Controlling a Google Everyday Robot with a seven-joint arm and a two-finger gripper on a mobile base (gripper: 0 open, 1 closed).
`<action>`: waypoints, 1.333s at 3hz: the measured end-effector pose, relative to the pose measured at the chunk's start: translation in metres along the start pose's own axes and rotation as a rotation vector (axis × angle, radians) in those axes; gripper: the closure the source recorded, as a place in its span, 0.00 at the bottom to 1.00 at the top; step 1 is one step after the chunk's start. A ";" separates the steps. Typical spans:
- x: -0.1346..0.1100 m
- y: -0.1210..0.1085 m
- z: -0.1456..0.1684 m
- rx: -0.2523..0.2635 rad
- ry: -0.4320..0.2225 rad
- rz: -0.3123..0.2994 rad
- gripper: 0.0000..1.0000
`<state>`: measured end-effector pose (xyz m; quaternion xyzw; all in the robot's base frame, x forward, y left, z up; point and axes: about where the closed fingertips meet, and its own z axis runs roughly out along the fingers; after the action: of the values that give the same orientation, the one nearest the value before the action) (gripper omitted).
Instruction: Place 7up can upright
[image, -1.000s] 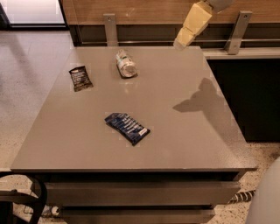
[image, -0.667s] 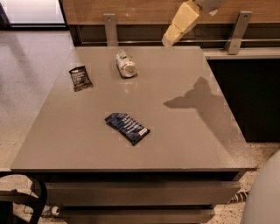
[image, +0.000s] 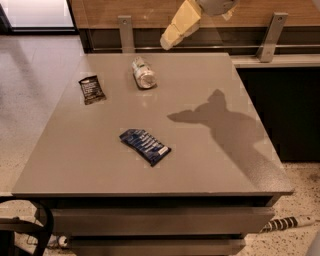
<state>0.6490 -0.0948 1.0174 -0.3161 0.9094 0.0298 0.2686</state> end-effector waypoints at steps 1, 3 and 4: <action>-0.007 0.008 0.006 0.022 -0.017 0.068 0.00; -0.018 0.005 0.014 0.042 -0.031 0.095 0.00; -0.030 0.002 0.032 0.051 -0.002 0.144 0.00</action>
Offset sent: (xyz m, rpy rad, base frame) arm 0.0026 0.0105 -0.0018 0.0224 -0.0121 -0.0535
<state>0.6825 -0.0693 1.0047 -0.2427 0.9300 0.0261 0.2747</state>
